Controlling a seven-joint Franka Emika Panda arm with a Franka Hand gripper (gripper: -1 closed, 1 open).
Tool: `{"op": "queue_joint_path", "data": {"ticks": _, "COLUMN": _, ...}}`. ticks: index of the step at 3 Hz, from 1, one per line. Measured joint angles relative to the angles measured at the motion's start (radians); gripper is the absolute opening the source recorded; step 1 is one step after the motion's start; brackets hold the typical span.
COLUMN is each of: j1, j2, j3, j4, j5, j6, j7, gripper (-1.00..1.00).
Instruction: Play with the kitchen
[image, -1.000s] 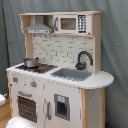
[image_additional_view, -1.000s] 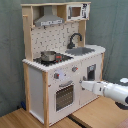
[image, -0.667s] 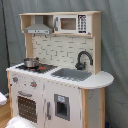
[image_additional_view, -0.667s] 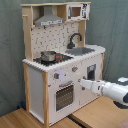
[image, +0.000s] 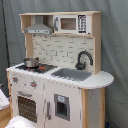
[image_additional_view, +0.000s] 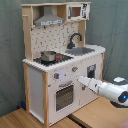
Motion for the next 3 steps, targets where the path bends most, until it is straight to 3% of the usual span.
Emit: {"op": "queue_joint_path", "data": {"ticks": 3, "j1": -0.010, "j2": -0.008, "j3": 0.080, "j4": -0.009, "j5": 0.000, "j6": 0.001, "j7": 0.384, "gripper": 1.00}}
